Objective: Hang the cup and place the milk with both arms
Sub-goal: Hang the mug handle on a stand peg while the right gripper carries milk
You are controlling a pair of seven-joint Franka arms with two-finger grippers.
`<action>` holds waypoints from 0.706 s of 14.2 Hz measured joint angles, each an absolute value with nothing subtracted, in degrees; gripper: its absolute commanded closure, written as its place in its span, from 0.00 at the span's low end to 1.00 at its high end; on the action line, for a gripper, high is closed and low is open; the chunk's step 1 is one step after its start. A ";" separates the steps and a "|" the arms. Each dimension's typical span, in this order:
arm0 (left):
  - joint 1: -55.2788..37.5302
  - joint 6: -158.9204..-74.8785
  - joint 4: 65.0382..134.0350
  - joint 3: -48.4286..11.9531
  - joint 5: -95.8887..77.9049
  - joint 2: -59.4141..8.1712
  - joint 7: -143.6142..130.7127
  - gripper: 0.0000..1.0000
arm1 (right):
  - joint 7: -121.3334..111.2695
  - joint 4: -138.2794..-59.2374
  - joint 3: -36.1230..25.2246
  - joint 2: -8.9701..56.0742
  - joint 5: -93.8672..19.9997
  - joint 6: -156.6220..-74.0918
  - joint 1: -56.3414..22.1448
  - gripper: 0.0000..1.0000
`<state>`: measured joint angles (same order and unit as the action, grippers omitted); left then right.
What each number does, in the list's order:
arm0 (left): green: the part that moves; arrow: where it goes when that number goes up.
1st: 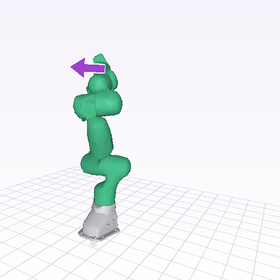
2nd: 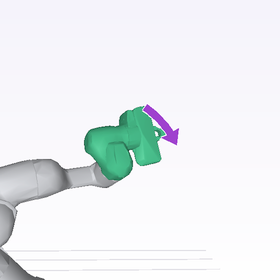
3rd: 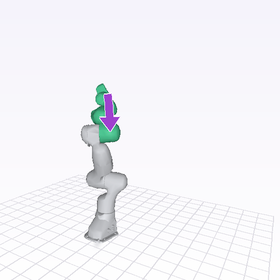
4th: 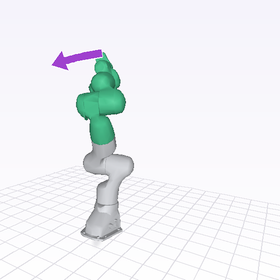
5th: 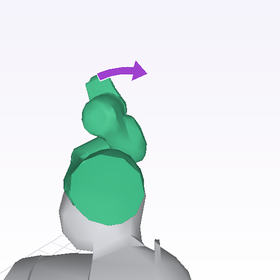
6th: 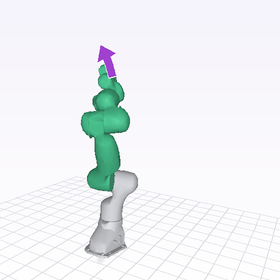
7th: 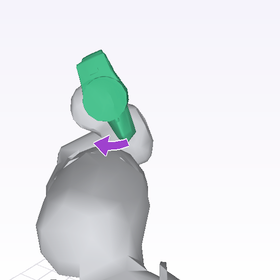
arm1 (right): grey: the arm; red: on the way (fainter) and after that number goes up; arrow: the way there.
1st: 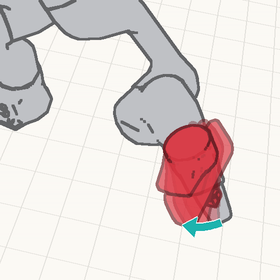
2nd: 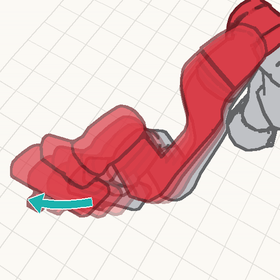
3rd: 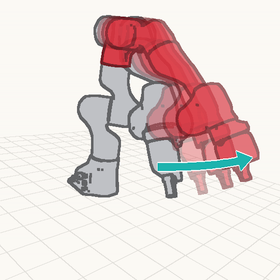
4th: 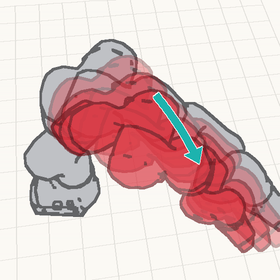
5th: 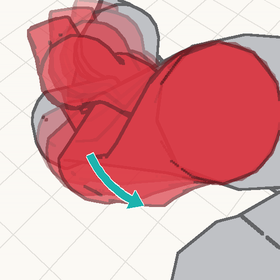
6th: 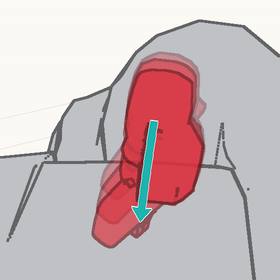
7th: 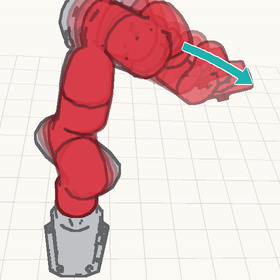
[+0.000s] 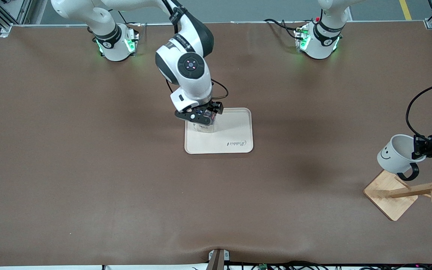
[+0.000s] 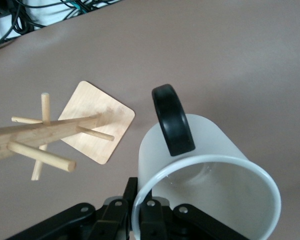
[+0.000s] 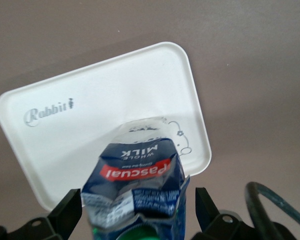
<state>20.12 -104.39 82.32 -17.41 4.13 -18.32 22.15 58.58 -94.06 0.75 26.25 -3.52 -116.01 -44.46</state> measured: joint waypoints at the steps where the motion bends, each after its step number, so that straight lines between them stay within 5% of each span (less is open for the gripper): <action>1: 20.11 -103.65 82.03 -17.48 4.13 -18.19 22.21 1.00 | 59.79 -94.25 0.74 26.65 -2.28 -116.15 -44.82 0.43; 2: 20.14 -102.89 81.86 -17.45 4.13 -18.12 22.52 1.00 | 61.32 -94.28 0.74 26.85 -1.75 -116.14 -45.03 0.87; 3: 20.31 -102.22 81.79 -17.38 4.15 -18.12 23.28 1.00 | 62.86 -94.28 0.73 26.90 -1.61 -116.09 -45.22 1.00; 7: 23.56 -101.61 81.79 -17.07 4.19 -18.20 33.54 1.00 | 67.44 -93.50 0.52 26.75 -1.41 -115.06 -46.11 1.00; 10: 25.34 -101.56 81.81 -16.99 4.19 -18.63 36.73 1.00 | 67.57 -88.52 -0.64 26.46 -1.32 -106.80 -44.52 1.00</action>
